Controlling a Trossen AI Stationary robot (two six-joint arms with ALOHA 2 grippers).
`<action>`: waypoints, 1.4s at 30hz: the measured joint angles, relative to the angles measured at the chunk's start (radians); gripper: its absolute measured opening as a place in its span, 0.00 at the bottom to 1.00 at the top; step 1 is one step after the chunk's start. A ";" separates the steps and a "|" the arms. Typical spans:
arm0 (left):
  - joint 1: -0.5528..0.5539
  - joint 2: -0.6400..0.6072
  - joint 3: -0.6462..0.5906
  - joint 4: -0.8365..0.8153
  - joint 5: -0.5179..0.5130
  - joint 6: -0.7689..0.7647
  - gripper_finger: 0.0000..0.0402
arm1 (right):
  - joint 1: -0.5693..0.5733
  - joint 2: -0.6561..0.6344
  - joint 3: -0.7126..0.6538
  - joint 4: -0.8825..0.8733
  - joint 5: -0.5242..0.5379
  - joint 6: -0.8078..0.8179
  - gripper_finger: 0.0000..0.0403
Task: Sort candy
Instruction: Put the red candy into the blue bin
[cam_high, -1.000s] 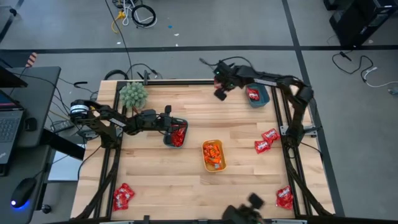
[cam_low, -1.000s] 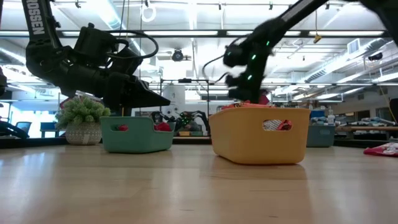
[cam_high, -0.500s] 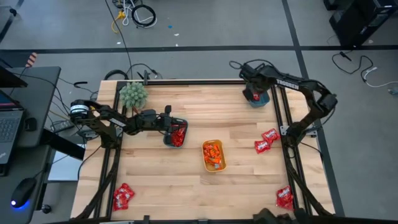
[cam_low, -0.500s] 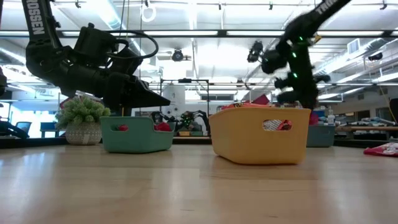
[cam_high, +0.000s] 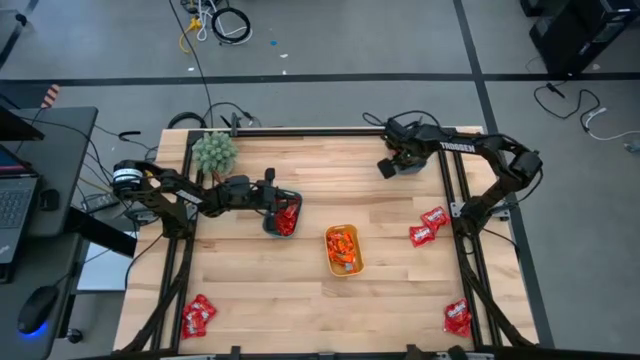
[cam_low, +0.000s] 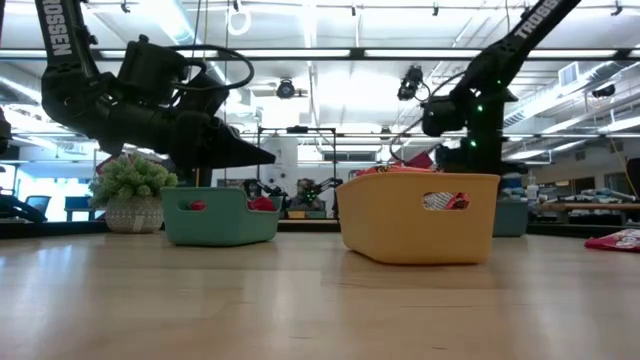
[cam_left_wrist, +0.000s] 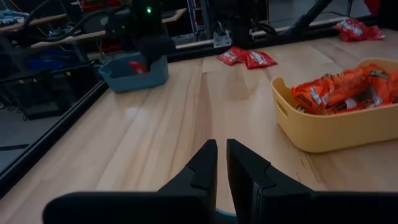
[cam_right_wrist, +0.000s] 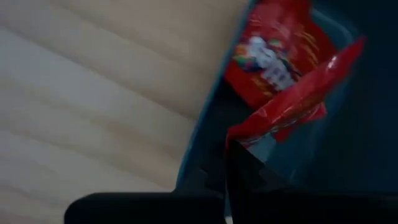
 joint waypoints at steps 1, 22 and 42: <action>0.000 0.000 0.000 0.005 0.000 0.000 0.09 | 0.013 0.000 0.002 0.017 -0.018 0.002 0.00; 0.000 0.000 0.000 0.003 -0.001 -0.002 0.09 | 0.346 0.000 0.003 0.354 -0.209 0.129 0.00; 0.000 0.000 0.000 -0.003 0.000 -0.008 0.09 | 0.405 -0.061 0.003 0.345 -0.108 0.061 0.45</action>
